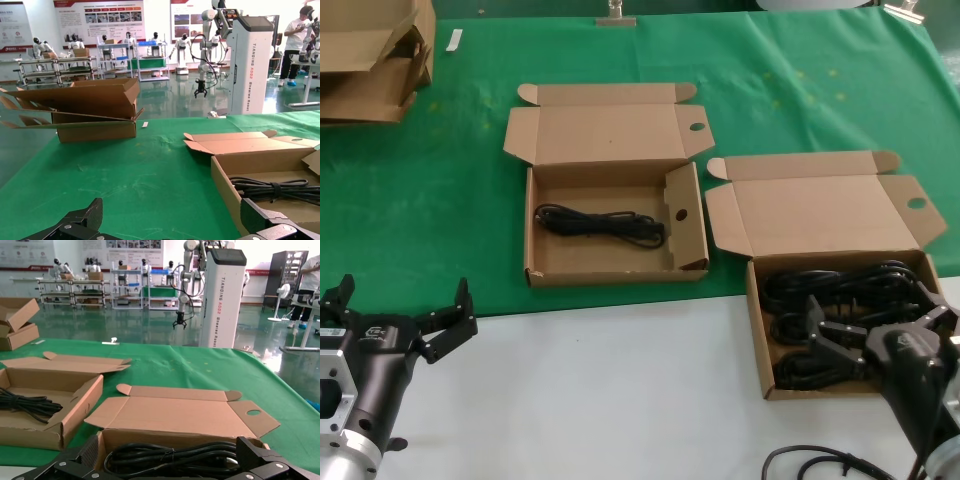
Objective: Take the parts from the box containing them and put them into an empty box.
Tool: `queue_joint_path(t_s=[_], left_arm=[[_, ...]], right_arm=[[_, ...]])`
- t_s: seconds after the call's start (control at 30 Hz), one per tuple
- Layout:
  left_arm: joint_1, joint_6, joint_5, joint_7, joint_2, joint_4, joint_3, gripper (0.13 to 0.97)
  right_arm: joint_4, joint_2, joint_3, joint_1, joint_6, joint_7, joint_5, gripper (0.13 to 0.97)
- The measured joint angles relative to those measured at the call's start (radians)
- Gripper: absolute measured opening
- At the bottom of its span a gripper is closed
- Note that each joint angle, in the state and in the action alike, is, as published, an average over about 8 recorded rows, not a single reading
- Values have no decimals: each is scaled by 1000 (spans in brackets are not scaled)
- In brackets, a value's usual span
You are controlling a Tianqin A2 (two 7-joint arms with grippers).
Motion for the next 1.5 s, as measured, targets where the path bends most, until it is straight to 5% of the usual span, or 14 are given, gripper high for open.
queue_joint_path(t_s=[1.5], left_arm=[[0,0,0,0,0,0,0,966]], right_arm=[[0,0,0,0,0,0,0,966]])
